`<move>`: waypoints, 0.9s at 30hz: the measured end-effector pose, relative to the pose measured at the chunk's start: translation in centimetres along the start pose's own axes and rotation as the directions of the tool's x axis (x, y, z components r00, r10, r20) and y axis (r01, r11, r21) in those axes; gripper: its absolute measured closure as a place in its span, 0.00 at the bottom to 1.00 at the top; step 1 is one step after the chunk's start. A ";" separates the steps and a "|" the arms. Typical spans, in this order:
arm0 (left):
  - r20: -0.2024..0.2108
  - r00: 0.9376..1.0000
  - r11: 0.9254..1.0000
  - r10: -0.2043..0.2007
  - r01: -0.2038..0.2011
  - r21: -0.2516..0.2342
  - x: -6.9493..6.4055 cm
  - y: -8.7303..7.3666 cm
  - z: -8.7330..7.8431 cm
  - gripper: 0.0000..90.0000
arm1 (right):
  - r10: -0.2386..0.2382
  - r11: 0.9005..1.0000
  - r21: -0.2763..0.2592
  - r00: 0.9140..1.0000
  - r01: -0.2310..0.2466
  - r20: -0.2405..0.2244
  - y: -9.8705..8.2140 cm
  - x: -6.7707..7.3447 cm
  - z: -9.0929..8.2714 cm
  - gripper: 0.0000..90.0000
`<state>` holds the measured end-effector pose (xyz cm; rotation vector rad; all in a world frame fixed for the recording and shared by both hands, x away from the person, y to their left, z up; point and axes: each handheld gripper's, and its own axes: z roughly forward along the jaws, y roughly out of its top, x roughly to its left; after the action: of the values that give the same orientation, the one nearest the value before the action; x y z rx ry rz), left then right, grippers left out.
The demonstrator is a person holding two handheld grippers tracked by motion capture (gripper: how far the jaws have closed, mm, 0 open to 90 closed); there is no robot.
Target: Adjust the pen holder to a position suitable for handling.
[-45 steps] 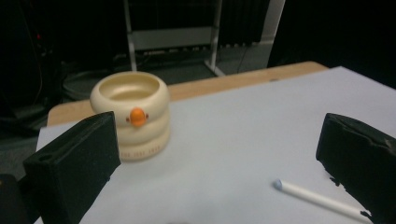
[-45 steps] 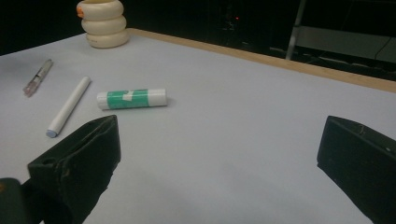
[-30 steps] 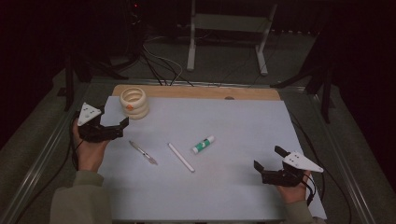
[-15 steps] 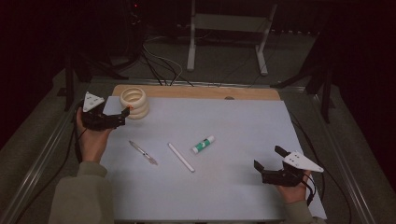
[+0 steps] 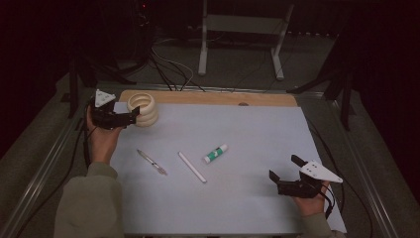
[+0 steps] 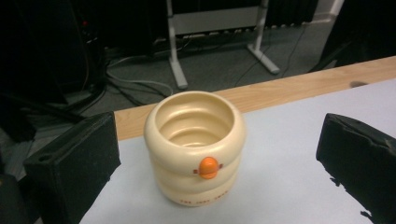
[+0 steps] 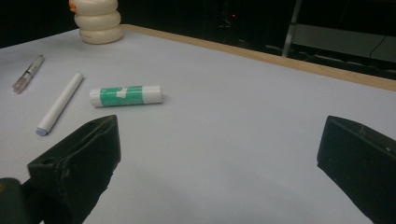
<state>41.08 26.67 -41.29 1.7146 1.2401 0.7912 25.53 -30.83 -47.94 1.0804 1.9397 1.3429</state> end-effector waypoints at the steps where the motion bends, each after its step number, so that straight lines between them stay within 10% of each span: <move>1: -0.001 1.000 1.000 -0.004 0.004 0.003 0.1 0.0 0.2 0.00 | 0.000 1.000 0.000 1.000 0.000 0.000 0.0 0.0 0.0 0.00; 19: -0.093 0.993 0.992 -0.078 0.086 0.095 0.9 -0.2 4.6 0.00 | 0.010 1.000 0.000 1.000 -0.010 -0.007 0.0 -0.2 0.1 0.00; 27: -0.155 0.967 0.956 -0.202 0.229 0.182 1.5 0.0 6.6 0.08 | 0.013 1.000 0.000 1.000 -0.013 -0.009 0.0 -0.3 0.1 0.00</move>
<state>47.21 26.29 -44.10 1.6652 1.6160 0.6785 25.80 -31.05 -48.01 1.0902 1.9423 1.3569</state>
